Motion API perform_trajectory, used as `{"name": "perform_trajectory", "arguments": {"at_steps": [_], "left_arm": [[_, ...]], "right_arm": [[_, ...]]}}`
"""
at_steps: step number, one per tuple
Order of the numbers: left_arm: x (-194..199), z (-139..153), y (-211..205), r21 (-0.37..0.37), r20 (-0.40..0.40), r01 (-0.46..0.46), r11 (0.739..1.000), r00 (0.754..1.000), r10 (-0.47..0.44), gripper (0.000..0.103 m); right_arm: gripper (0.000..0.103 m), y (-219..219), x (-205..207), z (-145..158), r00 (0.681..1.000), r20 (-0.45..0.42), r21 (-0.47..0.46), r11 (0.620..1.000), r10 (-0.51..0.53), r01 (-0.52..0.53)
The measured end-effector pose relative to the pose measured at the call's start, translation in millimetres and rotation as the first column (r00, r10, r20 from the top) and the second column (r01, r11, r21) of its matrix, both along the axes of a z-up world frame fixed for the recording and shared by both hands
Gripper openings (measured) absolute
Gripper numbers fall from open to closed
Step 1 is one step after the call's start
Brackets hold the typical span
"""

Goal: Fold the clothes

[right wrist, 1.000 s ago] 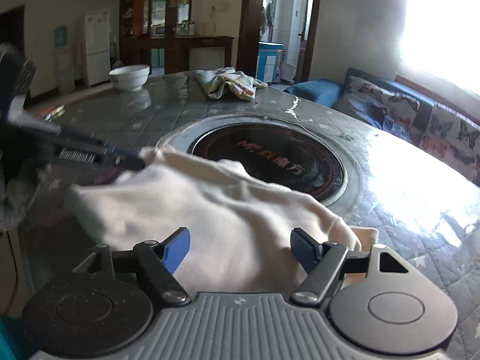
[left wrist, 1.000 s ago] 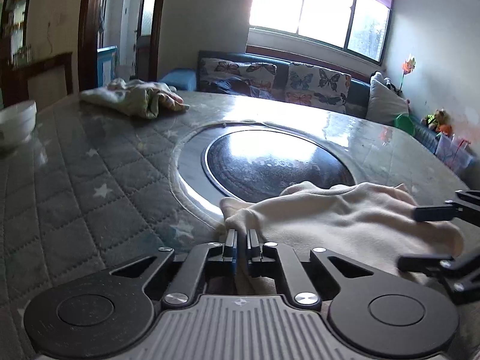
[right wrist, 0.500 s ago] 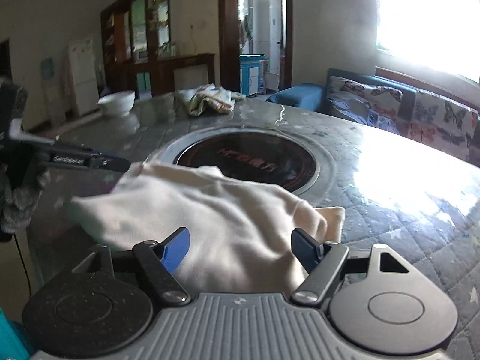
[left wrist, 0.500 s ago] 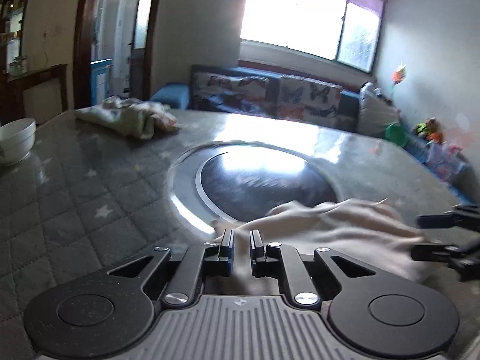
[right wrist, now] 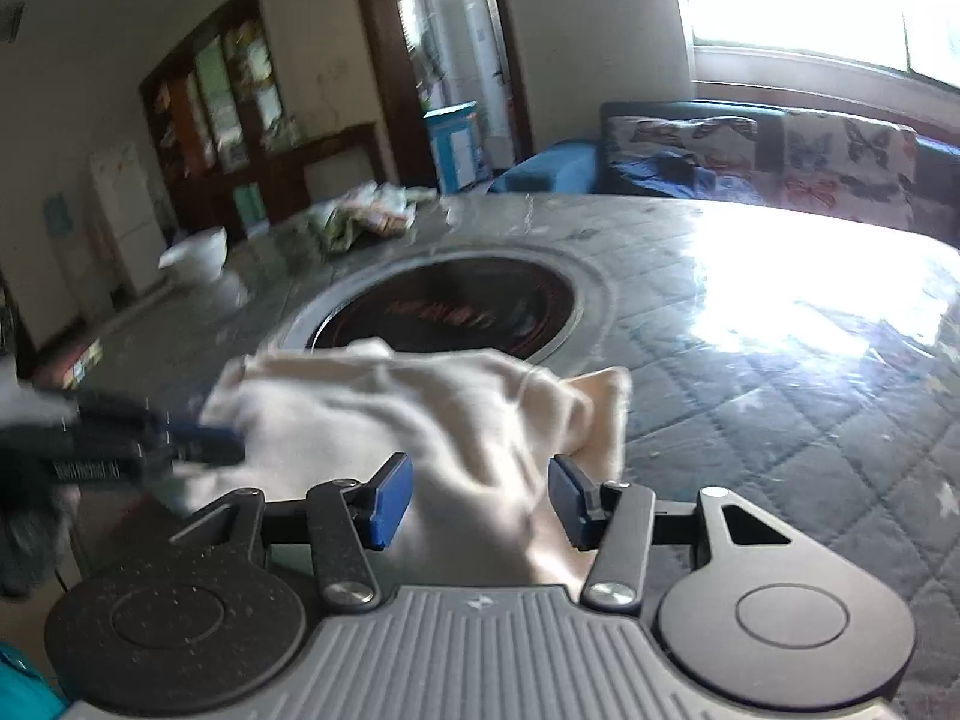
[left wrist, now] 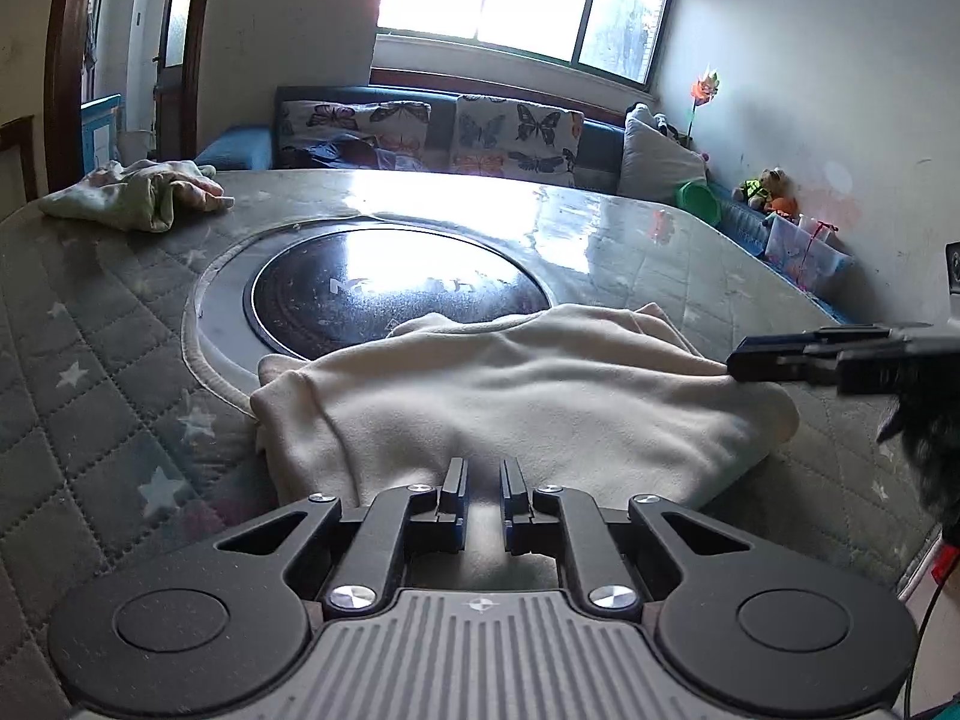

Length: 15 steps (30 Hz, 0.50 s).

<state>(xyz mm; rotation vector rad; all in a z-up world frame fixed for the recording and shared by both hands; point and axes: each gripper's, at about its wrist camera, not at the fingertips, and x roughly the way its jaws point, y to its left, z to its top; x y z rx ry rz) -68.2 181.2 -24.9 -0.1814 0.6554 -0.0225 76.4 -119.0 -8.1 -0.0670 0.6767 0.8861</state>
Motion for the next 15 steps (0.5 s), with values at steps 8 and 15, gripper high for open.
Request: {"name": "perform_trajectory", "arguments": {"at_steps": [8,15], "left_arm": [[-0.1,0.0,-1.2,0.002,-0.008,0.001,1.000,1.000,-0.001,0.016],[0.8,1.0,-2.7,0.007,-0.015,0.002,1.000,1.000,-0.002,0.021]], "right_arm": [[0.032,-24.7,20.9,-5.8,0.993,-0.080,0.027,0.996,-0.086,0.088],[0.029,-15.1,17.9,-11.6,0.991,-0.133,0.060,0.998,0.001,0.007]]}}
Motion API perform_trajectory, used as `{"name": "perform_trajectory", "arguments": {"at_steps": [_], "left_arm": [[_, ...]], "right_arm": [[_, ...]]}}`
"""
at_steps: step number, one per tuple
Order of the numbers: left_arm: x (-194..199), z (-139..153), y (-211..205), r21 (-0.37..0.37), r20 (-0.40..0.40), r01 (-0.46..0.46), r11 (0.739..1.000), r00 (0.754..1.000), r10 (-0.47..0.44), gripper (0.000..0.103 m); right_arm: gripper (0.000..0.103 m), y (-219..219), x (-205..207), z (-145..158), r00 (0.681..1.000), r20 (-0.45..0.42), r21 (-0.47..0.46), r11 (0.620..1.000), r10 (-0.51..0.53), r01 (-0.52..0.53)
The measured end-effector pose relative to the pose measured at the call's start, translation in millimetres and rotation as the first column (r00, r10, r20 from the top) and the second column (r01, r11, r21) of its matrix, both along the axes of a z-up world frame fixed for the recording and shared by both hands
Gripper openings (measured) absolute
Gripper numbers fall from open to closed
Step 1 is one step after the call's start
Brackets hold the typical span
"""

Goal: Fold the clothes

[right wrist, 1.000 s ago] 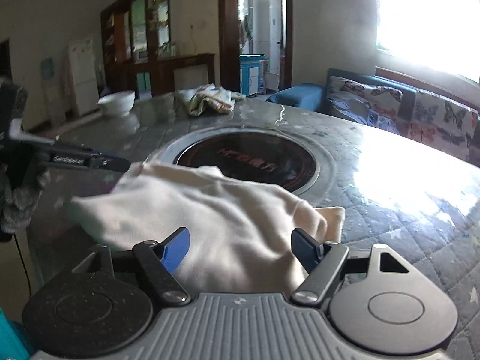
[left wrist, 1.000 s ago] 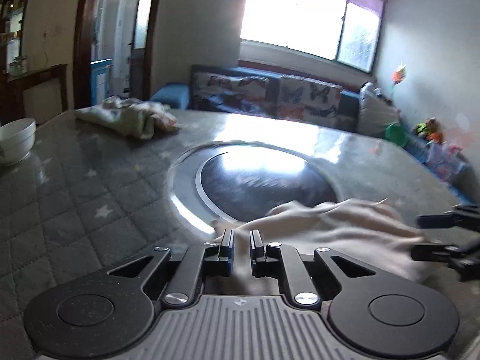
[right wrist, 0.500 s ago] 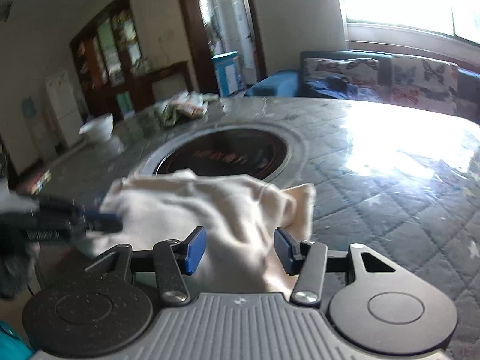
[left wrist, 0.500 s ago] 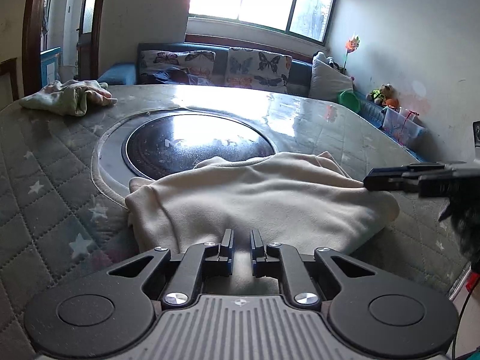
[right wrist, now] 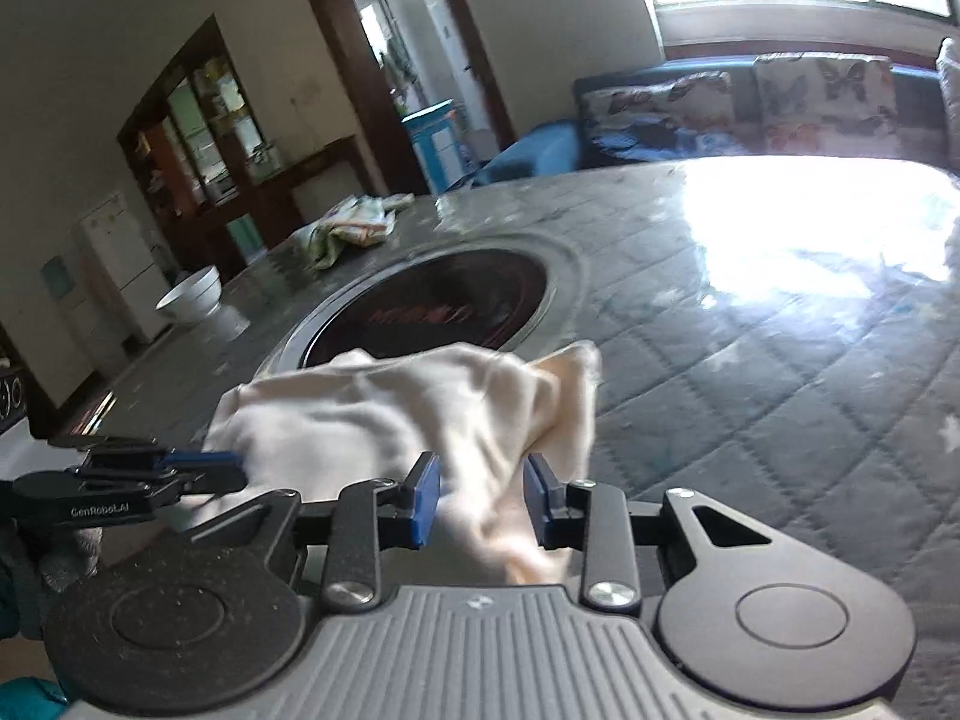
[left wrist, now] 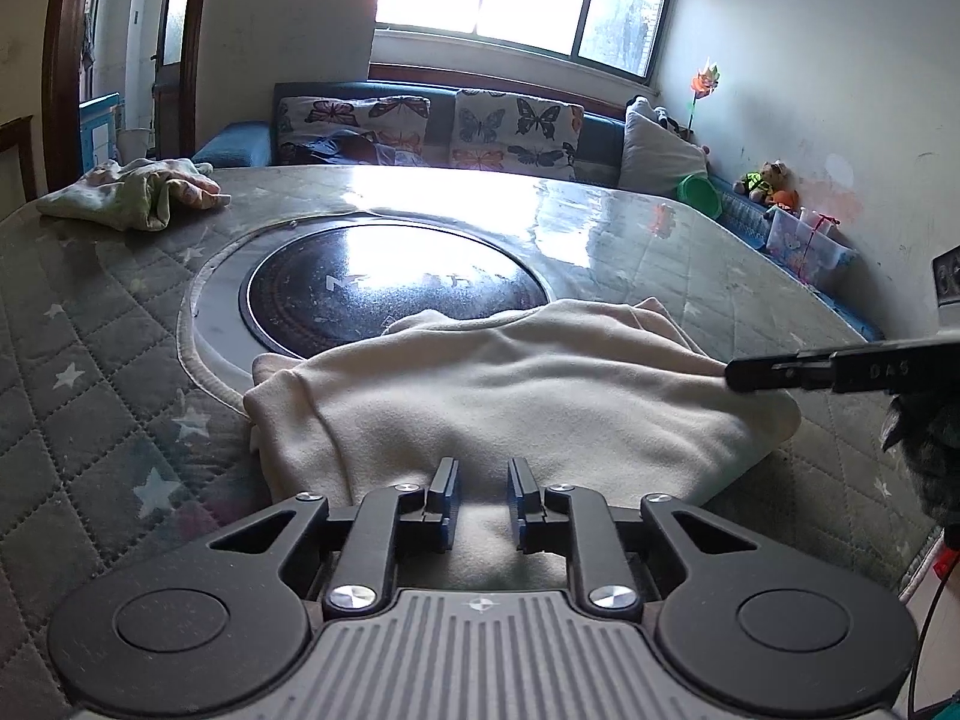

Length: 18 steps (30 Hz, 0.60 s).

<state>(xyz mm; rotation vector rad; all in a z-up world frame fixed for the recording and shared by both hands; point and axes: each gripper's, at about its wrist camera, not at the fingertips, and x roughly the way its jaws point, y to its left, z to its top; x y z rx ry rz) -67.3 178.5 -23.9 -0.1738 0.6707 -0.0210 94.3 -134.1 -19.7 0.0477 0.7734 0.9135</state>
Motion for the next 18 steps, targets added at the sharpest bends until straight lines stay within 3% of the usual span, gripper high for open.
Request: {"name": "perform_trajectory", "arguments": {"at_steps": [6,9,13,18], "left_arm": [[1.3,-0.2,-0.3,0.005,-0.005,0.003,1.000,1.000,-0.003,0.024],[2.6,-0.3,-0.9,0.006,-0.006,0.006,1.000,1.000,-0.006,0.027],[3.3,-0.3,-2.8,0.016,-0.007,0.007,1.000,1.000,-0.007,0.028],[4.1,-0.2,-3.9,0.021,-0.011,0.006,1.000,1.000,-0.006,0.028]], "right_arm": [[0.029,-7.8,4.1,2.1,0.999,-0.028,0.065,0.997,-0.035,0.036],[0.028,-13.5,11.5,2.6,0.997,-0.011,0.036,0.996,-0.077,0.077],[0.027,-10.4,15.0,-3.6,0.999,-0.010,-0.006,0.999,-0.043,0.043],[0.027,-2.5,11.7,-5.7,1.000,-0.015,0.015,1.000,0.019,-0.019]]}}
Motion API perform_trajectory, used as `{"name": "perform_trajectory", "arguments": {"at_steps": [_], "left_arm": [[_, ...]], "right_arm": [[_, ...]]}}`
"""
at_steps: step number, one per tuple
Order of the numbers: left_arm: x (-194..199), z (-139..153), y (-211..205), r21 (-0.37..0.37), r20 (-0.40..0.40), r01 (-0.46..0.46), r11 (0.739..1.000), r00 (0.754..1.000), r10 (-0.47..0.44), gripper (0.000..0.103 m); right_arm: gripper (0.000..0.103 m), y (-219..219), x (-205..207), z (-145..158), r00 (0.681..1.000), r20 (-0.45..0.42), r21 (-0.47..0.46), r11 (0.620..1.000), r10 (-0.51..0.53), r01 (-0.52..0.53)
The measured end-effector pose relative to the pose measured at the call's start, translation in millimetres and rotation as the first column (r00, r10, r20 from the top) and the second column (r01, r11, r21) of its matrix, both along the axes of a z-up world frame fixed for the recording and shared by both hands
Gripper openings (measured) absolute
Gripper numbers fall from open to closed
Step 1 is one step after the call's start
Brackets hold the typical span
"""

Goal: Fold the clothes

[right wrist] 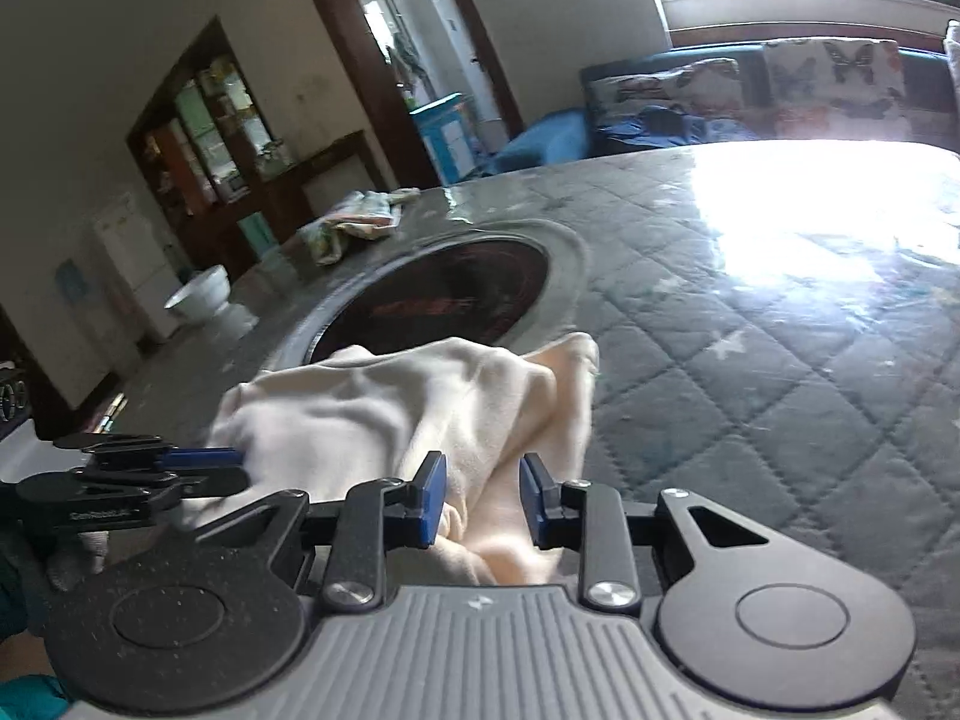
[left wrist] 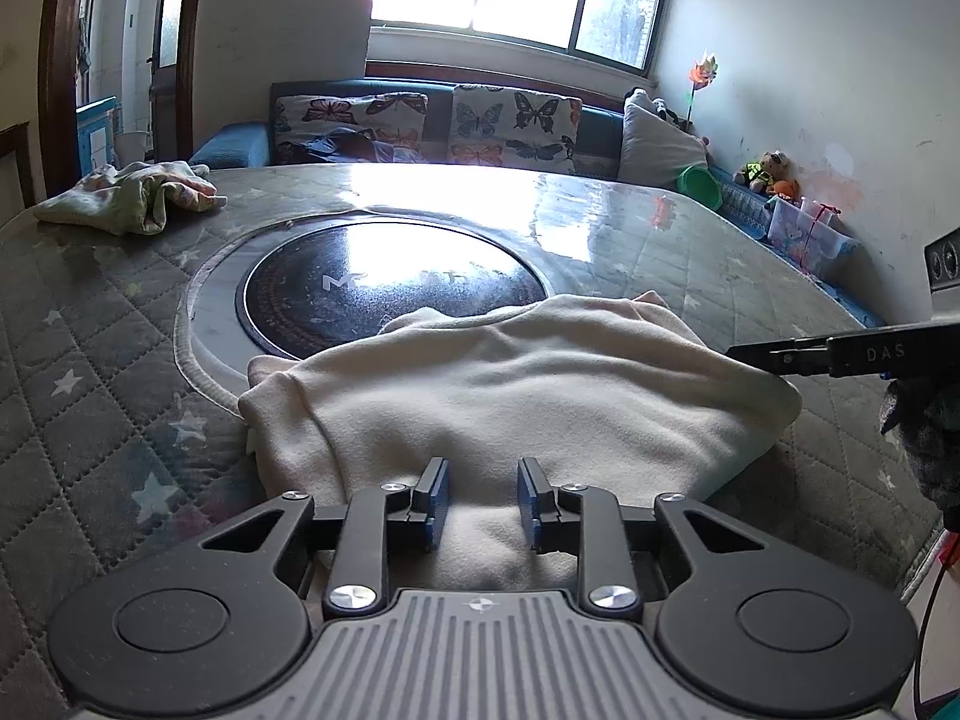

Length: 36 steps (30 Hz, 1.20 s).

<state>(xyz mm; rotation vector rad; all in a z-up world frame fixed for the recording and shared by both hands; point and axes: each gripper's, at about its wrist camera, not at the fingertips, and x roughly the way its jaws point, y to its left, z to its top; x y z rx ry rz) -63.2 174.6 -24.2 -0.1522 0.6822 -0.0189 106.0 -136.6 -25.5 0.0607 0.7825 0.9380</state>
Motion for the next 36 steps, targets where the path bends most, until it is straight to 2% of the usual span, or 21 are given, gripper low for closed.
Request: {"name": "perform_trajectory", "arguments": {"at_steps": [5,7,10,13,15,17,19,24,26,28,31,33,36], "left_arm": [[0.2,-0.1,-2.1,0.002,0.001,0.001,1.000,1.000,-0.001,0.034],[0.0,-0.3,-3.0,0.004,0.001,0.003,1.000,1.000,-0.003,0.036],[-0.3,-0.4,-4.1,0.007,0.002,0.007,1.000,1.000,-0.007,0.039],[-1.0,-0.4,-5.2,0.012,0.002,0.010,1.000,1.000,-0.010,0.039],[-1.4,-0.4,-5.9,0.016,0.002,0.013,1.000,1.000,-0.013,0.039],[-1.7,-0.5,-6.2,0.018,0.003,0.014,1.000,1.000,-0.014,0.039],[-2.1,-1.1,-6.7,0.020,0.006,0.013,1.000,1.000,-0.014,0.040],[-4.5,-0.5,-5.8,0.023,0.011,0.015,1.000,1.000,-0.015,0.040],[-4.7,0.0,-5.4,0.021,0.011,0.017,1.000,1.000,-0.017,0.042],[-3.6,0.1,-6.5,0.022,0.013,0.022,1.000,1.000,-0.022,0.046],[-2.8,-0.7,-9.8,0.029,0.018,0.021,0.999,1.000,-0.021,0.049],[-3.6,-1.1,-9.6,0.025,0.020,0.018,1.000,1.000,-0.018,0.049],[-4.8,-1.0,-8.1,0.019,0.021,0.019,1.000,1.000,-0.019,0.049]], "right_arm": [[0.024,1.7,12.7,-13.8,0.996,-0.087,0.033,0.999,0.004,-0.002],[0.010,0.2,15.3,-18.8,0.993,-0.122,0.064,0.998,-0.001,0.009],[0.004,2.5,12.2,-19.3,0.992,-0.123,0.083,0.996,-0.009,0.020],[0.003,8.7,1.8,-9.5,0.998,-0.040,0.031,0.999,-0.042,0.043],[0.003,13.4,-10.0,3.0,0.996,0.072,-0.019,0.999,-0.046,0.048],[0.003,19.9,-24.2,19.1,0.975,0.221,-0.087,0.995,-0.029,0.049],[0.002,26.6,-31.1,21.8,0.952,0.305,-0.152,0.987,-0.011,0.060],[0.000,36.2,-24.1,-9.2,0.952,0.305,-0.275,0.955,-0.024,0.112],[0.000,31.5,-20.5,-8.4,0.959,0.277,-0.253,0.959,-0.058,0.131],[0.000,30.7,-23.0,1.7,0.952,0.300,-0.230,0.964,-0.063,0.136],[0.001,37.4,-28.4,19.5,0.941,0.338,-0.198,0.974,-0.036,0.108],[0.002,45.7,-28.7,24.6,0.951,0.310,-0.162,0.985,0.000,0.053],[0.005,59.6,-30.6,16.1,0.951,0.305,-0.167,0.986,0.044,0.008]]}}
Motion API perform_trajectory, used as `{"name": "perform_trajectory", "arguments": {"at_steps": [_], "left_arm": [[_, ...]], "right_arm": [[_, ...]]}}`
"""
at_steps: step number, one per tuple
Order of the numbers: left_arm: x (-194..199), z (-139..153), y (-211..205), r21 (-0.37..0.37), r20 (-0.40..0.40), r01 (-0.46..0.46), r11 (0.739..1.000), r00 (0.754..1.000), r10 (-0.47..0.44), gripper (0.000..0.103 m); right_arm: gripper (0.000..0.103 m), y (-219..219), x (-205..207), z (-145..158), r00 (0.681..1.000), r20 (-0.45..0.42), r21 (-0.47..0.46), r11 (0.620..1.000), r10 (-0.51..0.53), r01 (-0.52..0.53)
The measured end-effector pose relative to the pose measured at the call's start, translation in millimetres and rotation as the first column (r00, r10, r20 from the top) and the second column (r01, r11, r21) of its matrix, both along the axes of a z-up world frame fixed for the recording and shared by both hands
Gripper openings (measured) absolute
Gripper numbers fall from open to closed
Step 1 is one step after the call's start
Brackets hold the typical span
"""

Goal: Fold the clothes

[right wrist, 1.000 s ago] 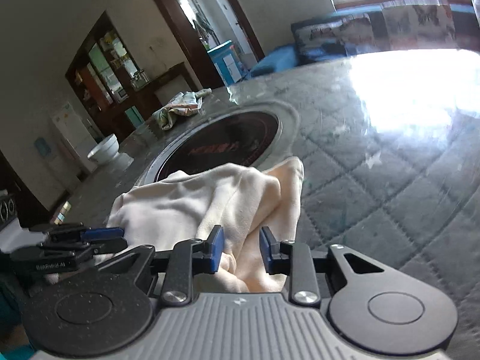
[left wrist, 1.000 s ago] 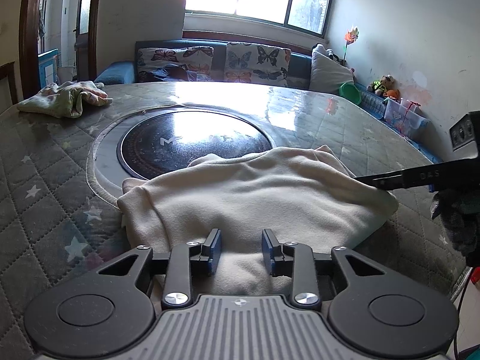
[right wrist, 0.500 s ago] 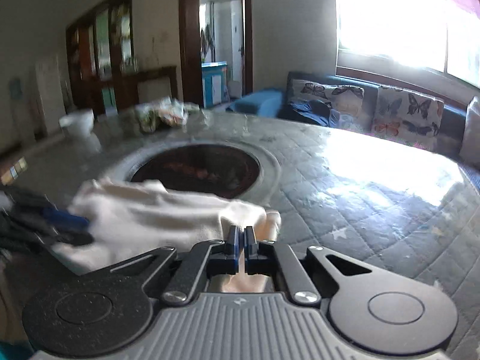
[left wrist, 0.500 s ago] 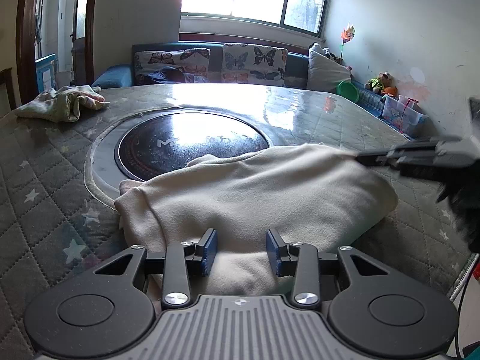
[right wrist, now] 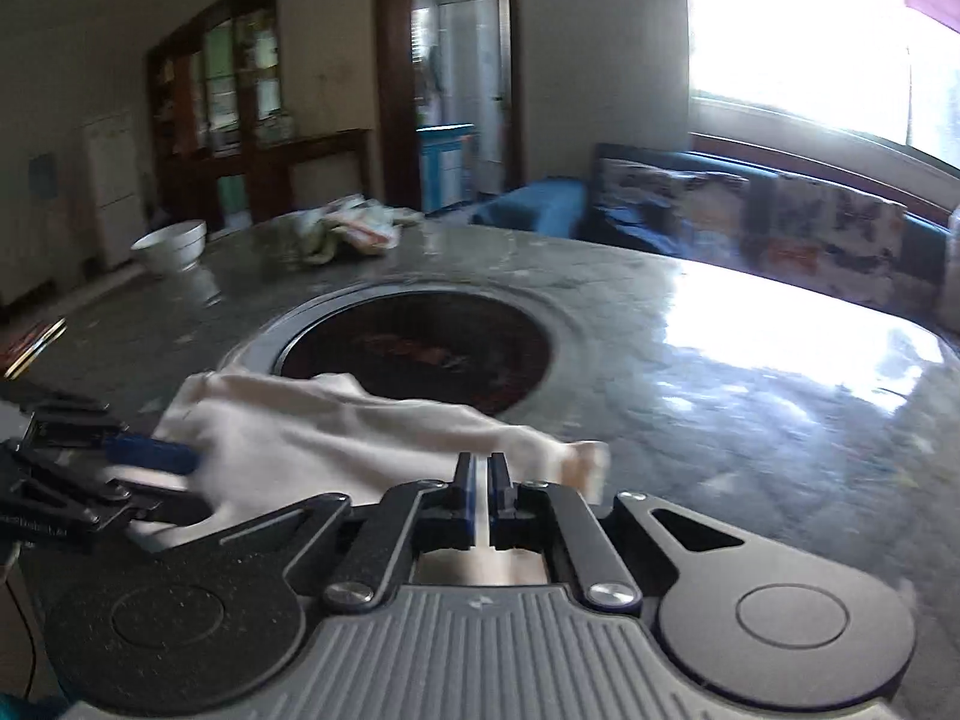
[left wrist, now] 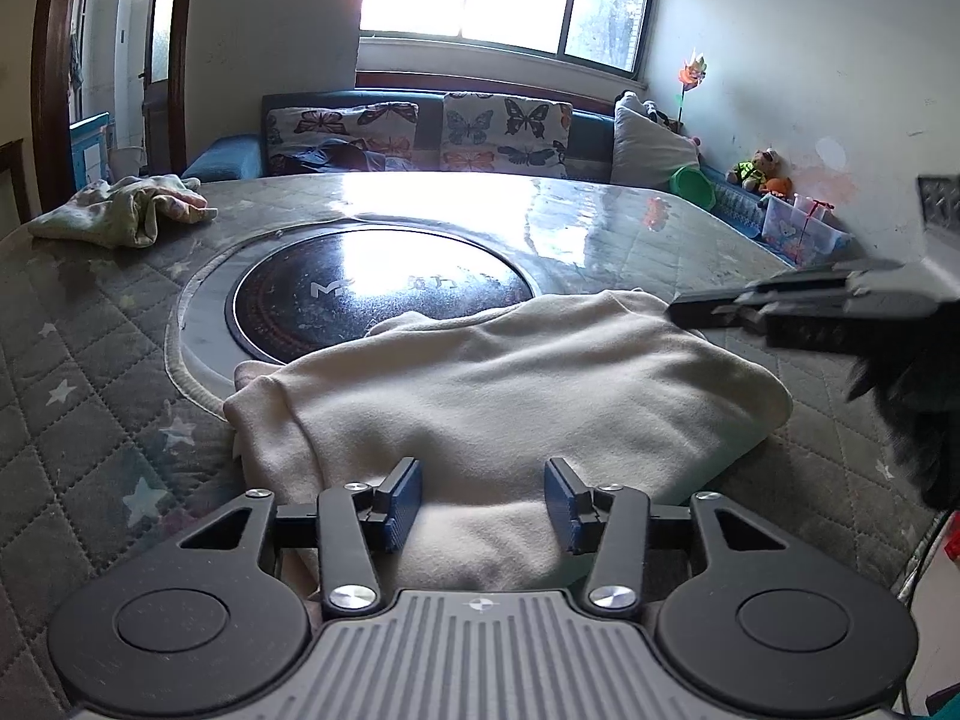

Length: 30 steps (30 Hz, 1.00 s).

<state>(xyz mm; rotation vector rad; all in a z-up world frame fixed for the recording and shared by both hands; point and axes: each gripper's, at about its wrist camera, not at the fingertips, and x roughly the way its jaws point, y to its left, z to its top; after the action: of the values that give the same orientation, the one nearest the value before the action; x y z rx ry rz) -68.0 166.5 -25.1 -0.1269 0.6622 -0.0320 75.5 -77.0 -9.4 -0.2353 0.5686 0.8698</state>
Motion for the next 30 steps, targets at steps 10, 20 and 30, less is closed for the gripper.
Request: {"name": "perform_trajectory", "arguments": {"at_steps": [10,20,30], "left_arm": [[0.9,-1.2,0.7,-0.007,0.006,0.005,1.000,1.000,-0.005,0.053],[-2.4,0.4,4.8,-0.029,0.010,0.005,1.000,1.000,-0.005,0.054],[6.7,11.4,35.0,-0.072,0.036,-0.098,0.993,0.994,0.101,0.055]], "right_arm": [[0.014,4.6,5.4,-10.3,0.997,0.048,-0.022,0.998,-0.052,0.053],[0.024,50.5,37.4,-19.9,0.999,-0.012,-0.078,0.996,-0.036,0.035],[0.036,77.5,27.9,-9.8,0.999,-0.006,-0.081,0.995,0.050,-0.050]]}}
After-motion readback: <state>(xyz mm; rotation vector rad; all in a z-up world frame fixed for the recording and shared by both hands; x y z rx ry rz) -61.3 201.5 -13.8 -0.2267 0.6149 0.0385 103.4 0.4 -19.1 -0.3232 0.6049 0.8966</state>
